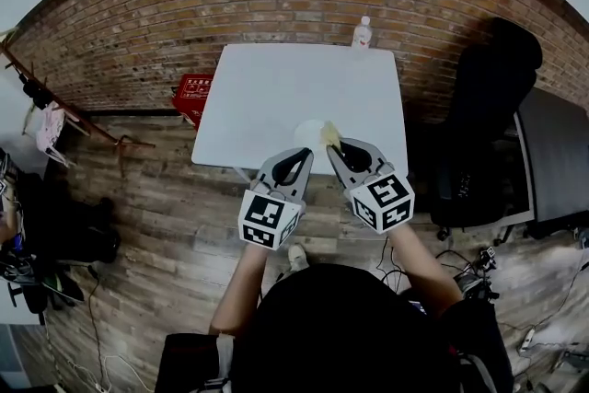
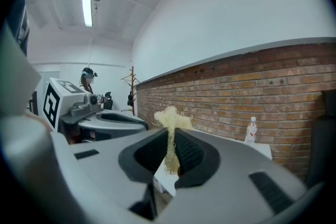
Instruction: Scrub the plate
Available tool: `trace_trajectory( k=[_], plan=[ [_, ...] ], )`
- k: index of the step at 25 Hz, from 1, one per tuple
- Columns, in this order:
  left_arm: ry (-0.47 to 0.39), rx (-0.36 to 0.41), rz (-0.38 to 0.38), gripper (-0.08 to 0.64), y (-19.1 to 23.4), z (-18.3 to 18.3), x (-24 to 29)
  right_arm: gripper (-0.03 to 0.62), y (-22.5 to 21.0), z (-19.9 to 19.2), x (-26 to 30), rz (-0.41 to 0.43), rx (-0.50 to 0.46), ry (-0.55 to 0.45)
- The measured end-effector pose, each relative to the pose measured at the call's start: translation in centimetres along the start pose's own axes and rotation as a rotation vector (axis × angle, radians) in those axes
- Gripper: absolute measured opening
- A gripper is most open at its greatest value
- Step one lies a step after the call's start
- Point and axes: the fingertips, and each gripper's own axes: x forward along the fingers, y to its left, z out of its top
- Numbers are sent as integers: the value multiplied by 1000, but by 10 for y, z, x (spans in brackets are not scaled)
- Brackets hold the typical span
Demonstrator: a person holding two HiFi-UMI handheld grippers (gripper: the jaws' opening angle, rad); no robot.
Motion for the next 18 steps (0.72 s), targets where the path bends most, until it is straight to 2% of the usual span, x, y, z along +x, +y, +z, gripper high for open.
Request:
trace_trajectory(
  k=[14,18],
  plan=[
    [5,34,26,28,-52,0,-26,43,17,-4,-54,20,11,-41],
    [-16,11,29,28,-61,1,-34,43,26,-7,-66,30,-1,-53]
  ],
)
